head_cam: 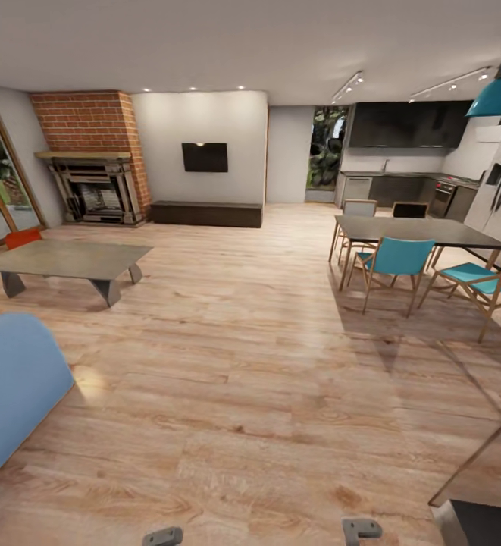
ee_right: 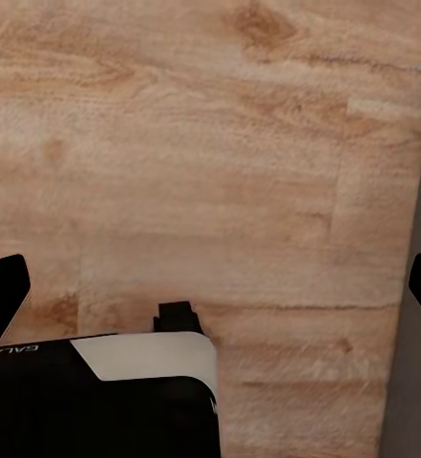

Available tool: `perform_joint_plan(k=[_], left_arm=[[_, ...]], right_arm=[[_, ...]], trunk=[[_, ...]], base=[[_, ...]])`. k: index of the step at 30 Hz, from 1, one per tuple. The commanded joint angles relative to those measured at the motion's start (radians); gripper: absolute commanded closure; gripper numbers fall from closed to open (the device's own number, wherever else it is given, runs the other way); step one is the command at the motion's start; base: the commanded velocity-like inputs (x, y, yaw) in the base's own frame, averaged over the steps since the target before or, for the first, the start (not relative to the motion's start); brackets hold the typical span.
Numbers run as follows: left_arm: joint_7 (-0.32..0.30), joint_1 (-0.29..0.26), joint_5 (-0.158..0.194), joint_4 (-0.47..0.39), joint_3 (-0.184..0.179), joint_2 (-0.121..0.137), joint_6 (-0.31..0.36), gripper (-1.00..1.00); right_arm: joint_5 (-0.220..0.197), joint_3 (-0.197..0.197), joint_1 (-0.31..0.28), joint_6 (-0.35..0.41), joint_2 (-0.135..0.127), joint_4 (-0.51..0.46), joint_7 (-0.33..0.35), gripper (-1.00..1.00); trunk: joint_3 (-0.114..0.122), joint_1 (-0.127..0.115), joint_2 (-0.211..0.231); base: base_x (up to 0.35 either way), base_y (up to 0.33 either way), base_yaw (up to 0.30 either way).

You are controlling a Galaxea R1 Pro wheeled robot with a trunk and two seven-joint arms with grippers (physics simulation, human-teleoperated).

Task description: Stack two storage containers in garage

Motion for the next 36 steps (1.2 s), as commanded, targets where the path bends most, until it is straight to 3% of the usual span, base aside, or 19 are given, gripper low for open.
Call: perform_joint_plan(k=[1,36], left_arm=[[-0.006,0.000,0.000,-0.002,0.008,-0.001,0.007,-1.00],[-0.006,0.000,0.001,-0.002,0.008,-0.001,0.007,-1.00]], right_arm=[[-0.006,0.009,0.000,0.007,0.000,-0.002,-0.006,-1.00],[-0.006,0.009,0.000,0.008,0.000,-0.002,-0.006,-1.00]], trunk=[[-0.002,0.001,-0.002],[-0.002,0.001,-0.002]], base=[[0.333,0.000,-0.002],[0.333,0.000,0.000]])
